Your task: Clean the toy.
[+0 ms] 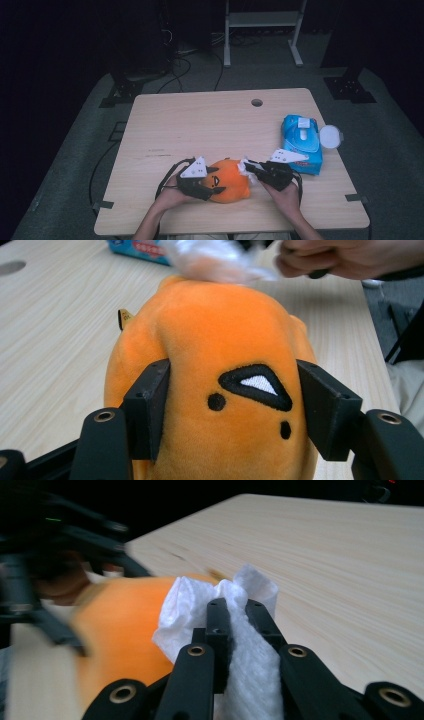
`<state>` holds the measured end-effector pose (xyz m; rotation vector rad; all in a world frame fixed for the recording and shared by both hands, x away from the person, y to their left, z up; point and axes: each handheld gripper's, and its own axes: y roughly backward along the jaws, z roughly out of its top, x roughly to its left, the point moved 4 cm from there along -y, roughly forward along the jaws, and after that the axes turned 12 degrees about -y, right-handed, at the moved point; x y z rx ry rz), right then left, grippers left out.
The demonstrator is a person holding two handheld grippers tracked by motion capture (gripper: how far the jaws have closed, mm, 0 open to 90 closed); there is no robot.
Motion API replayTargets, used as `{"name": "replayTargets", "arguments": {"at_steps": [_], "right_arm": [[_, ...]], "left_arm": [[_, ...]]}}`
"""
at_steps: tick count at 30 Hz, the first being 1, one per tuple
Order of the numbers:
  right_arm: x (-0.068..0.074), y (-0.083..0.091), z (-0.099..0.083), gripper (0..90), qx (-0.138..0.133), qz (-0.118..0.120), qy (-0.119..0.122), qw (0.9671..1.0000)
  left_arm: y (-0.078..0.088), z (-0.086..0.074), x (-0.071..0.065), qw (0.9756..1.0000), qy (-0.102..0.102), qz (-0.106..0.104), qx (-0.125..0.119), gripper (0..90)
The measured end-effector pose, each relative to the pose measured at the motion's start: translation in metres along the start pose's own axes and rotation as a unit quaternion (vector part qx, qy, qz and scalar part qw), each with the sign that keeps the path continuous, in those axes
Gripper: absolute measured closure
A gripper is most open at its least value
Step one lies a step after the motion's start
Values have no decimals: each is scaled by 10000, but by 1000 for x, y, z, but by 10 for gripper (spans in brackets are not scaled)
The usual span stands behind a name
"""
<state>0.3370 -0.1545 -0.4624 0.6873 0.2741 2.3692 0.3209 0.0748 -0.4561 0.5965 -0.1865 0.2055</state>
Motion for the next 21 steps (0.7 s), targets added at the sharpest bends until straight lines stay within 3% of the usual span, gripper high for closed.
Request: {"name": "replayTargets", "arguments": {"at_steps": [2, 3, 7, 8, 9, 12, 15, 18, 19, 21], "right_arm": [[-4, 0, -4, 817, -25, 45, -186, 9998], [0, 1, -3, 817, -27, 65, -148, 9999], [28, 2, 7, 818, -106, 405, 243, 9988], [32, 0, 7, 818, -62, 325, 416, 9986], [32, -1, 7, 818, -14, 268, 458, 9986], [16, -3, 0, 819, 53, 143, 259, 9995], [9, -2, -2, 819, 57, 97, 123, 9999], [27, 0, 4, 820, -14, 304, 345, 9989], [37, 0, 5, 820, -2, 433, 482, 9979], [51, -2, 6, 820, 65, 464, 825, 9955]], "left_arm": [[-1, 1, 0, 10000, -52, -2, 51, 353], [-2, 1, 0, 10000, -58, -11, 54, 352], [-2, 2, -3, 10000, -87, -2, 6, 352], [-2, 2, -3, 9999, -121, -2, 39, 349], [-1, 2, -3, 10000, -73, 25, 34, 333], [3, 5, 5, 9996, 178, 170, 121, 169], [4, 2, 11, 9983, 563, 143, 80, 143], [1, 1, 9, 9988, 450, 160, 85, 233], [0, 3, 8, 9990, 390, 171, 104, 259], [0, 5, 7, 9993, 306, 184, 150, 262]]}}
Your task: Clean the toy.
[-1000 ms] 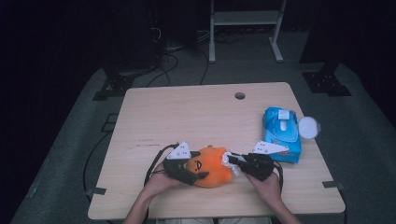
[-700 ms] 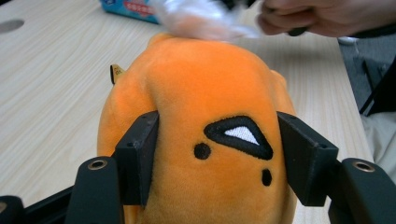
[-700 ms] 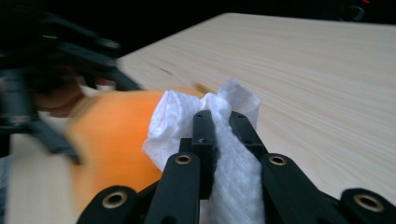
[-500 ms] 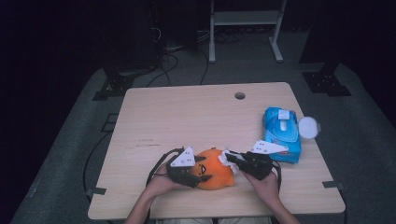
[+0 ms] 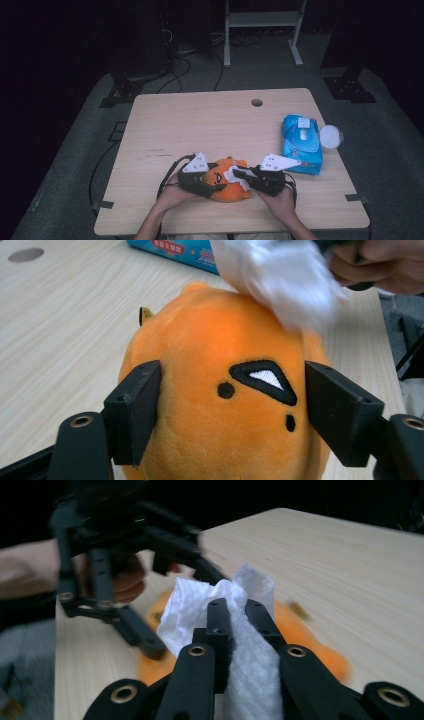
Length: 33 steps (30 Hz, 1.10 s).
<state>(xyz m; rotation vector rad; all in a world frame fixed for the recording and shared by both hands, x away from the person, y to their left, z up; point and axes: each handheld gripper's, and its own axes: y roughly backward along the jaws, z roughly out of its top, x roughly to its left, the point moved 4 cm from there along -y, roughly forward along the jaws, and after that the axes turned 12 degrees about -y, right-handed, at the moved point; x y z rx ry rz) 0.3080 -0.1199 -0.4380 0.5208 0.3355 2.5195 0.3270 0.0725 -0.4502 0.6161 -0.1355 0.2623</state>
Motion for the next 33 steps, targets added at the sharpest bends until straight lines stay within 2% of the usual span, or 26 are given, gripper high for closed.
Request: {"name": "replayTargets", "arguments": {"at_steps": [1, 2, 4, 6, 8, 9, 10, 13, 15, 16, 18, 20, 21, 22, 23, 24, 26, 28, 30, 33], "right_arm": [[3, -2, 0, 820, 52, -48, 111, 9999], [0, -3, -2, 820, 73, -70, 102, 9999], [-10, -2, -5, 820, 62, -139, -90, 9998], [-23, 3, -8, 820, 21, -295, -272, 9992], [-28, 5, -7, 820, -27, -414, -336, 9986], [-28, 6, -6, 820, -43, -391, -385, 9985], [-25, 5, -5, 820, -50, -363, -373, 9986], [-9, 2, -3, 819, -58, -203, -98, 9997], [2, 1, -1, 819, -91, 3, 41, 10000], [6, 0, 0, 818, -61, 28, 136, 9999], [6, 0, 1, 818, -31, -73, 240, 9997], [-6, 3, 0, 819, -60, -218, 23, 9997], [-10, 4, -1, 819, -66, -267, -48, 9996], [-12, 5, -1, 818, -90, -269, -107, 9995], [-9, 5, -1, 818, -84, -257, -95, 9996], [-4, 5, 0, 815, -82, -212, -30, 9997], [10, 0, 1, 814, -71, 46, 85, 9999], [22, -6, 2, 815, 19, 98, 317, 9994], [21, -6, 5, 816, -7, -3, 397, 9992], [3, 4, 7, 818, -147, -259, 123, 9995]], "left_arm": [[1, 0, 0, 10000, 15, 20, -26, 253], [2, 0, 1, 10000, 45, 30, -54, 221], [8, -1, 5, 9993, 316, -46, -199, 163], [11, -4, 9, 9983, 565, -48, -91, 80], [8, -10, 12, 9968, 779, -166, -23, 92], [6, -13, 12, 9967, 786, -176, -21, 174], [5, -14, 12, 9972, 732, -176, 21, 200], [7, -11, 10, 9986, 517, -85, 48, 301], [8, -9, 10, 9989, 466, -33, 52, 343], [8, -8, 10, 9989, 457, -25, 44, 354], [9, -8, 10, 9986, 534, -37, -42, 343], [7, -6, 9, 9975, 695, -13, -121, 223], [6, -5, 9, 9975, 699, -19, -124, 176], [4, -3, 9, 9977, 679, 15, -84, 166], [3, -2, 8, 9982, 598, 50, -2, 168], [3, -2, 7, 9986, 527, 79, 3, 209], [3, 1, 5, 9994, 322, 141, -62, 308], [3, 4, 1, 9998, 81, 186, -2, 339], [3, 5, 0, 9998, 111, 158, -51, 333], [3, 3, 2, 9995, 252, 168, -97, 244]]}}
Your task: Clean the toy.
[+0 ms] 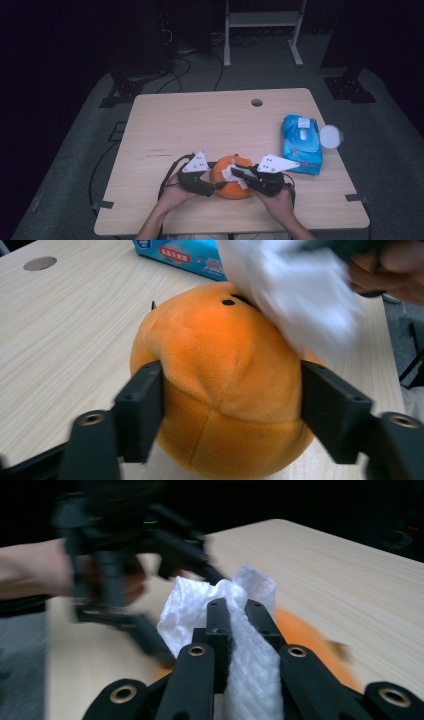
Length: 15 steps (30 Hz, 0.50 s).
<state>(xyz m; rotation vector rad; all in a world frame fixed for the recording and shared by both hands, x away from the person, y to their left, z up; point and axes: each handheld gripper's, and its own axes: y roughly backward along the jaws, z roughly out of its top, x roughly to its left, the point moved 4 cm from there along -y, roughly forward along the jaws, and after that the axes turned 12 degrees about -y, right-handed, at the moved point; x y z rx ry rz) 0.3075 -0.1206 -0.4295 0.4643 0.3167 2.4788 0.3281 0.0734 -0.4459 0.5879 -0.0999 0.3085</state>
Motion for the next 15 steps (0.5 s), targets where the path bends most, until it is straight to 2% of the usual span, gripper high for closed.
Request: {"name": "replayTargets", "arguments": {"at_steps": [1, 2, 3, 4, 7, 9, 11, 12, 14, 15], "right_arm": [[-5, 2, -1, 818, -15, -64, -78, 9999], [-12, 5, -3, 818, -30, -70, -271, 9996], [-12, 6, -4, 818, -32, -21, -361, 9993], [-9, 5, -4, 818, -25, -10, -304, 9995], [7, 1, 0, 817, -7, 218, -53, 9997], [12, -1, 5, 816, 11, 229, 137, 9996], [4, -1, 5, 817, 59, 173, 7, 9998], [-1, -1, 3, 818, 81, 106, -26, 9999], [-11, 1, -3, 820, 128, 40, -220, 9997], [-12, 2, -5, 820, 127, 79, -310, 9994]], "left_arm": [[-1, 0, 0, 10000, 59, -10, -49, 241], [-1, 1, 0, 10000, -18, -27, -57, 254], [-2, 2, -3, 9999, -142, -28, -41, 286], [-2, 4, -6, 9996, -283, -47, -8, 304], [-3, 7, -12, 9981, -600, -111, 3, 342], [-3, 5, -14, 9977, -672, -99, -10, 361], [-1, 2, -13, 9986, -533, -75, 2, 352], [-1, 0, -10, 9991, -413, -26, 52, 303], [-2, 0, -5, 9999, 55, -110, -78, 182], [-3, 1, -2, 9994, 254, -166, -136, 159]]}}
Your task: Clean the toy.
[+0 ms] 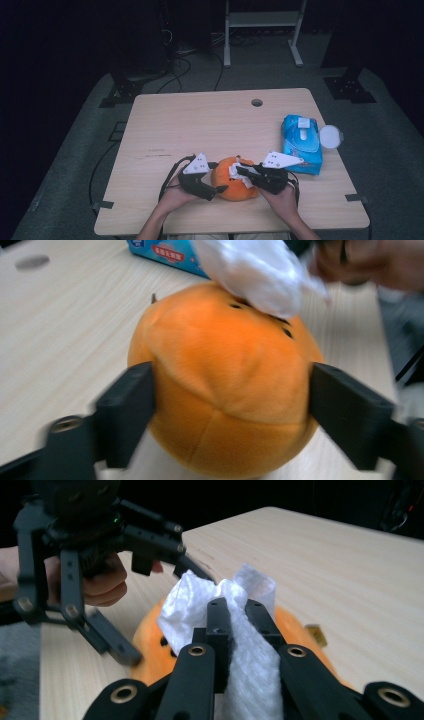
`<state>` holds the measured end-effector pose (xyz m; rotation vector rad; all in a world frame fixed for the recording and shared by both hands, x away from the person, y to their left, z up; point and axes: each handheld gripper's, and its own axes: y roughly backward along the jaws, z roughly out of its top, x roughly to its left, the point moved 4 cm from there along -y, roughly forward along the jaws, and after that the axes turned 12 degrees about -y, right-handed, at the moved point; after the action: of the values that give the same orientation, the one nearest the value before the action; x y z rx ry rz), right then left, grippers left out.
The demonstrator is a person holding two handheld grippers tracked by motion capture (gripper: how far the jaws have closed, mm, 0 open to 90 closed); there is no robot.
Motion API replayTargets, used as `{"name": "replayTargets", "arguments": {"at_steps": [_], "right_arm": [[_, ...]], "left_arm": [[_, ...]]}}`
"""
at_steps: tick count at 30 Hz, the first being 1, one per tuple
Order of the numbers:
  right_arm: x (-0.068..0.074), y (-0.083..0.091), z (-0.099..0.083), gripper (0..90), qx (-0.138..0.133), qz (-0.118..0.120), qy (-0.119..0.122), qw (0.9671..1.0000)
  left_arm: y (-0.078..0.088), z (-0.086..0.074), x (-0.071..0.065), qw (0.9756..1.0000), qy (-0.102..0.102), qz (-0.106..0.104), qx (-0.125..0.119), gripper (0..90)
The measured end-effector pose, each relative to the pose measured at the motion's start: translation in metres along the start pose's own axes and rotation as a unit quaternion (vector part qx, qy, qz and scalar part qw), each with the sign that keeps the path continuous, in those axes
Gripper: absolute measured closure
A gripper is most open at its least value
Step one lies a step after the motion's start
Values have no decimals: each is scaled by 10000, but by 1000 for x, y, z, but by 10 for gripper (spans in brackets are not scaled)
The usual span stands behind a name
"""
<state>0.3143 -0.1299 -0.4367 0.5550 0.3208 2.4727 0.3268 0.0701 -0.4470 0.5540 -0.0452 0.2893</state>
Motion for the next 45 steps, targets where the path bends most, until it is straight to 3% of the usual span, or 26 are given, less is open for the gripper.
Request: {"name": "replayTargets", "arguments": {"at_steps": [1, 2, 4, 6, 8, 11, 13, 15, 16, 17, 20, 21, 22, 25, 28, 29, 31, 34, 37, 41, 43, 45], "right_arm": [[1, 0, -1, 820, 4, 34, -16, 10000], [5, 0, -1, 820, 39, 64, 37, 10000], [14, -1, 1, 820, 61, 236, 90, 9997], [22, -3, 6, 820, 71, 345, 243, 9991], [20, -2, 11, 820, 37, 293, 285, 9992], [1, 2, 9, 820, 27, 38, 113, 9999], [-9, 4, 1, 821, 70, -21, -105, 9999], [-10, 6, -4, 822, 89, 150, -322, 9993], [-7, 7, -4, 822, 121, 142, -292, 9994], [-4, 8, -3, 822, 140, 129, -216, 9996], [11, 6, 4, 822, 105, 310, -49, 9995], [14, 5, 5, 822, 114, 318, 28, 9994], [17, 4, 8, 821, 118, 304, 131, 9994], [11, 6, 12, 820, 77, 195, 122, 9997], [-2, 11, 6, 822, 95, 17, -70, 9999], [-3, 13, 3, 822, 98, 55, -179, 9998], [3, 14, 2, 822, 114, 86, -133, 9998], [21, 10, 9, 822, 98, 349, 84, 9993], [26, 4, 14, 821, 129, 314, 280, 9990], [-2, 13, 11, 821, 65, -96, -9, 9999], [-19, 21, 3, 822, 176, -412, -136, 9989], [-24, 26, -2, 822, 164, -394, -314, 9986]], "left_arm": [[-1, 1, 1, 9999, 126, -26, 8, 159], [-2, 1, 0, 10000, 22, -7, 56, 201], [-1, 3, -5, 9994, -344, 2, 17, 319], [0, 5, -10, 9975, -697, -24, 75, 377], [1, 6, -13, 9964, -838, -50, 88, 390], [1, 5, -11, 9973, -729, -3, 62, 328], [-1, 6, -6, 9998, -206, -47, 1, 174], [-5, 4, -2, 9996, 118, -246, 60, 137], [-5, 3, -3, 9995, 138, -270, 62, 161], [-4, 3, -4, 9997, 32, -252, 48, 207], [-1, 5, -10, 9984, -528, -167, 102, 353], [-1, 6, -13, 9969, -759, -150, 141, 373], [-1, 8, -15, 9964, -826, -138, 121, 384], [-1, 9, -15, 9967, -796, -105, 128, 363], [-4, 11, -11, 9995, -282, -170, 38, 183], [-5, 11, -11, 9995, -271, -185, 41, 179], [-5, 13, -15, 9985, -510, -177, 79, 239], [-3, 13, -20, 9954, -933, -167, 100, 363], [-1, 14, -25, 9916, -1270, -147, 168, 403], [-1, 11, -23, 9937, -1098, -111, 184, 359], [0, 10, -18, 9963, -836, -74, 206, 256], [0, 10, -14, 9982, -546, -218, 147, 192]]}}
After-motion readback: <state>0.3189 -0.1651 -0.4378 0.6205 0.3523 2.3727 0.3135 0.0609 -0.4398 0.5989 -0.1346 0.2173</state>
